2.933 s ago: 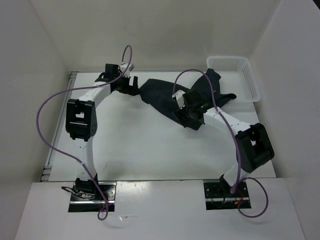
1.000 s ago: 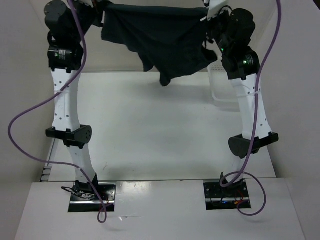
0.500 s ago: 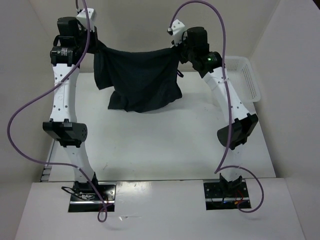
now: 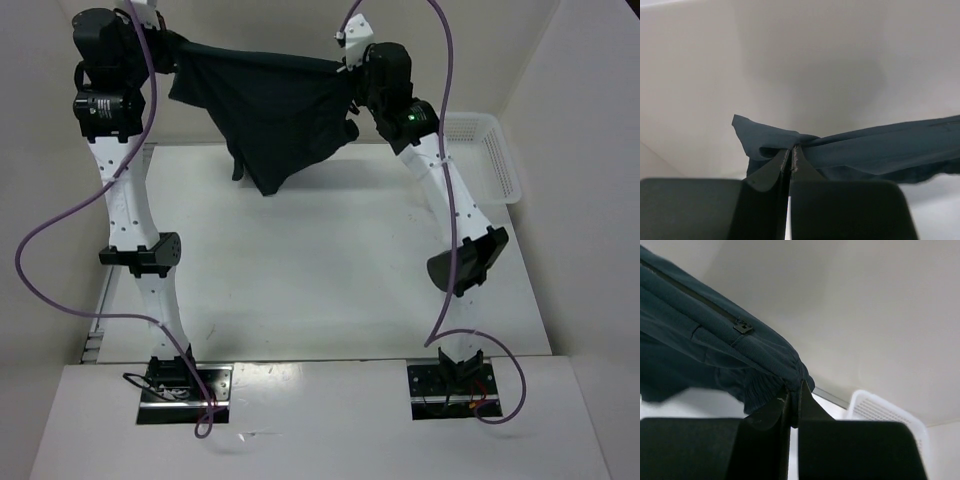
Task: Fold and stack the shorts
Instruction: Move the shorts to the center of the board, then flatten the shorts out
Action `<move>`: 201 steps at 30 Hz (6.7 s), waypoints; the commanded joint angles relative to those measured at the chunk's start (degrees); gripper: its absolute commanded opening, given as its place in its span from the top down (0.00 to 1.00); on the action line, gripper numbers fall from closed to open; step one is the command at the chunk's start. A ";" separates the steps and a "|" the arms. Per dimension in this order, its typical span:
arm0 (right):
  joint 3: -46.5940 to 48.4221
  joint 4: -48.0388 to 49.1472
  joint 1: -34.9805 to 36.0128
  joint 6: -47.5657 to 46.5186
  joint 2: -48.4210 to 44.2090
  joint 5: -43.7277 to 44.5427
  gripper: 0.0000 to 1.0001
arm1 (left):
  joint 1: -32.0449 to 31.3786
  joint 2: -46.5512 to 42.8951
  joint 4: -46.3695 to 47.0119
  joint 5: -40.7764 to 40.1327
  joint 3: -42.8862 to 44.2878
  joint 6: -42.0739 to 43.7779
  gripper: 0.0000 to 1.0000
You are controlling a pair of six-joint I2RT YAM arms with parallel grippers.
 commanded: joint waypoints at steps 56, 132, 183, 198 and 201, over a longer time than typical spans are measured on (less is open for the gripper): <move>-98.32 -6.99 11.80 -28.94 -49.03 -12.69 0.19 | -3.44 -33.60 -1.70 10.69 -121.01 0.38 0.17; -105.09 2.16 9.42 -29.65 -42.17 -19.11 0.68 | -10.48 -12.58 17.98 -8.57 -106.15 0.38 0.53; -91.56 -8.85 31.83 -30.90 -38.11 -23.95 0.64 | -33.68 -44.67 2.18 -10.44 -135.09 0.38 0.37; -67.85 7.78 2.85 -4.28 -25.05 -24.20 0.33 | -11.53 -21.16 14.29 11.20 -92.04 0.38 0.29; -63.62 7.25 -2.26 -2.85 -17.22 -23.24 0.33 | -10.48 -11.47 14.29 9.81 -79.65 0.38 0.27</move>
